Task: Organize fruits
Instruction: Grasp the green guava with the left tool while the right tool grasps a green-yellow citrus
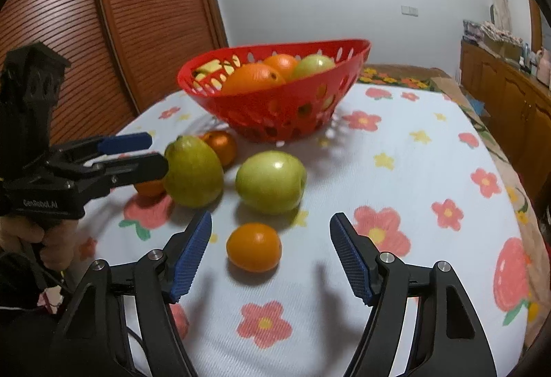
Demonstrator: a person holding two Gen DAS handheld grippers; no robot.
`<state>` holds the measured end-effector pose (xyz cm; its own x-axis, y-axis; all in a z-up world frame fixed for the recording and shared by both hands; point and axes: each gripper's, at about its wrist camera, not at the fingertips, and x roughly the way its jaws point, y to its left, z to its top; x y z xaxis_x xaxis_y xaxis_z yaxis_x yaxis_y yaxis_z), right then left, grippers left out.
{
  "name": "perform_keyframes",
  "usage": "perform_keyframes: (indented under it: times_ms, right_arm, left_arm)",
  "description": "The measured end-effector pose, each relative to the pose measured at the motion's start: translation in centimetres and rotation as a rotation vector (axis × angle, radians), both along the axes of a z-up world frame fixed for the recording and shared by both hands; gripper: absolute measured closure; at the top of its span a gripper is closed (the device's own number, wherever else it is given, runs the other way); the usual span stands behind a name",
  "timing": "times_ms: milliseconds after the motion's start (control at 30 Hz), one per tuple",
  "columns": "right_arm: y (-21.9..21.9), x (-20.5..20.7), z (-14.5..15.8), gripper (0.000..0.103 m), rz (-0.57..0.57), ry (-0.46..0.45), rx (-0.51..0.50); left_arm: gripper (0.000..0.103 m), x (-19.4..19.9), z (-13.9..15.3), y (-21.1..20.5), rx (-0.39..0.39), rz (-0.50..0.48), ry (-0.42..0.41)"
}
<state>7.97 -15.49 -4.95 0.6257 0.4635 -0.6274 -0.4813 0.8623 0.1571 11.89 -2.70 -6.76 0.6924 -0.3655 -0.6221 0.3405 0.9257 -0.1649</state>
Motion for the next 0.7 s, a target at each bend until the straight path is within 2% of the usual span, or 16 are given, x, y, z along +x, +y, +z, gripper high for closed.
perform_keyframes:
  times_ms: [33,233,600,700]
  right_arm:
    - [0.1,0.0,0.0,0.035,0.002,0.002,0.000]
    - [0.5,0.0,-0.6,0.044,0.014,0.025,-0.006]
    - [1.5,0.2,-1.5,0.049,0.040,0.061,-0.030]
    - [1.6,0.2,-1.7,0.055,0.049,0.068,-0.030]
  left_arm:
    - [0.036,0.0,0.0,-0.1,0.003,-0.003,0.003]
    - [0.040,0.2,-0.2,-0.5,0.008,-0.007,0.014]
    - [0.040,1.1,-1.0,-1.5,0.044,-0.009,0.043]
    - [0.040,1.3,-1.2,-1.7,0.054,-0.010,0.047]
